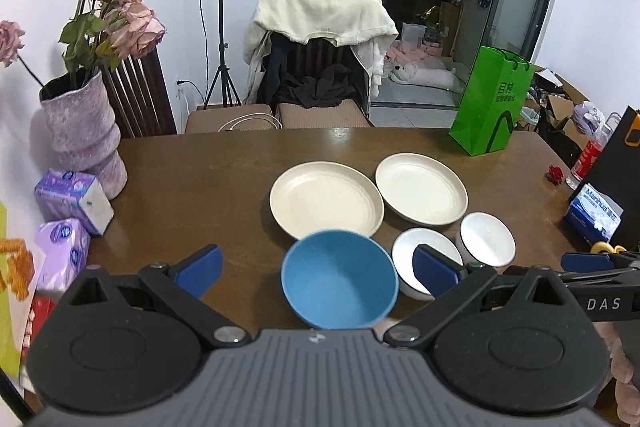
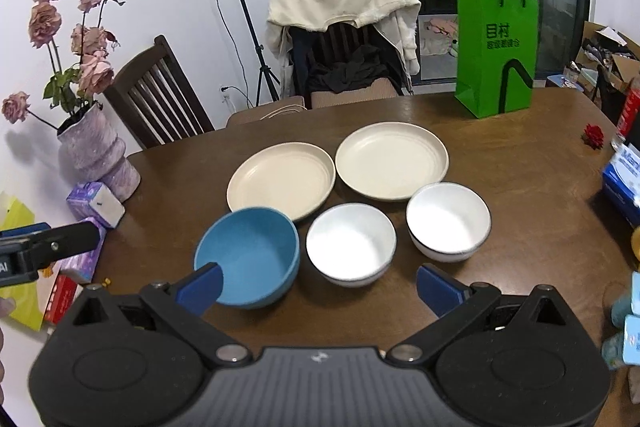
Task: Organize plates and bowls
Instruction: 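Move both grippers past the bowls toward the two cream plates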
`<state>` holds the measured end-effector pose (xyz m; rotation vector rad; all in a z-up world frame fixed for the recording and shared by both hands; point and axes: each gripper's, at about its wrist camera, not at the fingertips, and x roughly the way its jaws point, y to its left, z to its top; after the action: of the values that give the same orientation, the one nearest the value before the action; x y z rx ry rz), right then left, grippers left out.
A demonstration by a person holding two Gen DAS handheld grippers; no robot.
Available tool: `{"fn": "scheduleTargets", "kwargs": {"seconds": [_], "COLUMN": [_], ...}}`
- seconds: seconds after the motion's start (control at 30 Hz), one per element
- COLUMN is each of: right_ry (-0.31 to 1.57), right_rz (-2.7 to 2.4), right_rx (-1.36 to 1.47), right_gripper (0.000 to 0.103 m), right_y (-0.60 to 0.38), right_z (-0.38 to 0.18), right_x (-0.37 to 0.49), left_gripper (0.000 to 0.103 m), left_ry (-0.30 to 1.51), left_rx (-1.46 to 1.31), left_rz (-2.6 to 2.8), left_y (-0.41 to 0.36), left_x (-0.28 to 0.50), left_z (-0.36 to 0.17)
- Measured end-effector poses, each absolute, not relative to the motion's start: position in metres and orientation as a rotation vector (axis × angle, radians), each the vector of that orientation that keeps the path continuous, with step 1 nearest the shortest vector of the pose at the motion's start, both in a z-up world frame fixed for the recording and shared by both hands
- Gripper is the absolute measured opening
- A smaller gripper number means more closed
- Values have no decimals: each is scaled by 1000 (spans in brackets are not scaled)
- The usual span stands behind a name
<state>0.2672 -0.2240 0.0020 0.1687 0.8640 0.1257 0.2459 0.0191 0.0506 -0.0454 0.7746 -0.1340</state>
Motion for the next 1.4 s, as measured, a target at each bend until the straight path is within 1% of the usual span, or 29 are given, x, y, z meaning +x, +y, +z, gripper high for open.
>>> {"fn": "scheduleTargets", "kwargs": {"seconds": [0.23, 0.6, 1.03, 1.4], "right_ry": [880, 935, 984, 1030], "right_rz": [137, 121, 78, 55], "right_rx": [160, 179, 226, 247], "right_gripper": [103, 103, 103, 102], "right_y": [-202, -182, -177, -174], "right_z": [3, -18, -57, -95], "right_x": [314, 382, 454, 496], "left_gripper": [103, 103, 103, 103], "left_ry": [782, 806, 849, 897], "left_rx": [-32, -22, -24, -36], "left_rz": [-138, -141, -165, -194], "left_y": [35, 55, 66, 68], "left_x": [290, 365, 447, 499], "left_z": [54, 42, 2, -49]}}
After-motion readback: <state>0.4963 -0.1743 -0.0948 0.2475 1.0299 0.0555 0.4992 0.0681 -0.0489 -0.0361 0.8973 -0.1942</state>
